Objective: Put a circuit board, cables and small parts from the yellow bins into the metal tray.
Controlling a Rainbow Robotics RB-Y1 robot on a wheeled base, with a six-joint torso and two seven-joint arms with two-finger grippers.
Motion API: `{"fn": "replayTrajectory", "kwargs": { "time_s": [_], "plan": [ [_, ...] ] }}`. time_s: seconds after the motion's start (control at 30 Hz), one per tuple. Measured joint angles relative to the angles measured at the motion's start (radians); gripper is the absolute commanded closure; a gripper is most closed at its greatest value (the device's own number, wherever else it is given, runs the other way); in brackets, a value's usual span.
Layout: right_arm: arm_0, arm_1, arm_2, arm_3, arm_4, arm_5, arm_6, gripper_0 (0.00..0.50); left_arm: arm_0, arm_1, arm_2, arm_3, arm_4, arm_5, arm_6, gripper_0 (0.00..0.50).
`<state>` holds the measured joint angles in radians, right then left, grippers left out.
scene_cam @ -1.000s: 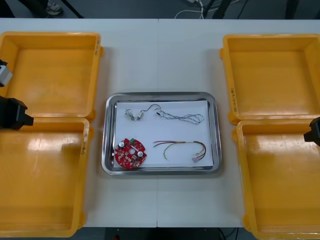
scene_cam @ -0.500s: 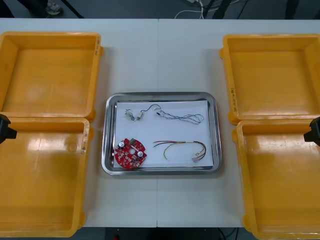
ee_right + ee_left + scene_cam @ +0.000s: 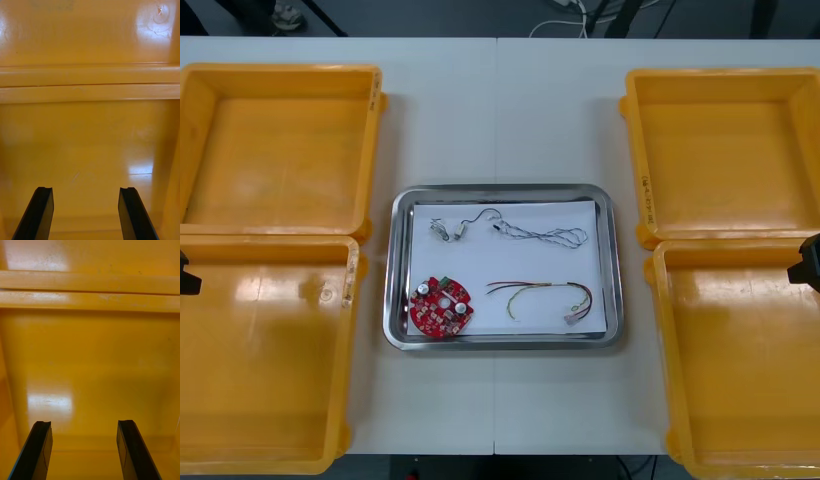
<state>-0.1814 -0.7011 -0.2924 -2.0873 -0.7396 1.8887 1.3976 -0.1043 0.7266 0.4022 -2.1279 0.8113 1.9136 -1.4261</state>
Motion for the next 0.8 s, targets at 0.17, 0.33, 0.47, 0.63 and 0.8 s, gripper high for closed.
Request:
{"fn": "replayTrajectory", "kwargs": {
  "time_s": [0.17, 0.33, 0.47, 0.63, 0.8],
  "plan": [
    [0.0, 0.0, 0.0, 0.0, 0.0, 0.0, 0.0, 0.0, 0.003, 0.0, 0.0, 0.0, 0.0, 0.0, -0.011, 0.0],
    [0.0, 0.0, 0.0, 0.0, 0.0, 0.0, 0.0, 0.0, 0.003, 0.0, 0.0, 0.0, 0.002, 0.0, -0.065, 0.0],
    [0.0, 0.0, 0.0, 0.0, 0.0, 0.0, 0.0, 0.0, 0.003, 0.0, 0.0, -0.002, 0.004, 0.0, -0.073, 0.0],
    [0.0, 0.0, 0.0, 0.0, 0.0, 0.0, 0.0, 0.0, 0.003, 0.0, 0.0, -0.007, 0.005, 0.0, -0.076, 0.0],
    [0.0, 0.0, 0.0, 0.0, 0.0, 0.0, 0.0, 0.0, 0.003, 0.0, 0.0, -0.011, 0.007, 0.0, -0.076, 0.0]
  ]
}}
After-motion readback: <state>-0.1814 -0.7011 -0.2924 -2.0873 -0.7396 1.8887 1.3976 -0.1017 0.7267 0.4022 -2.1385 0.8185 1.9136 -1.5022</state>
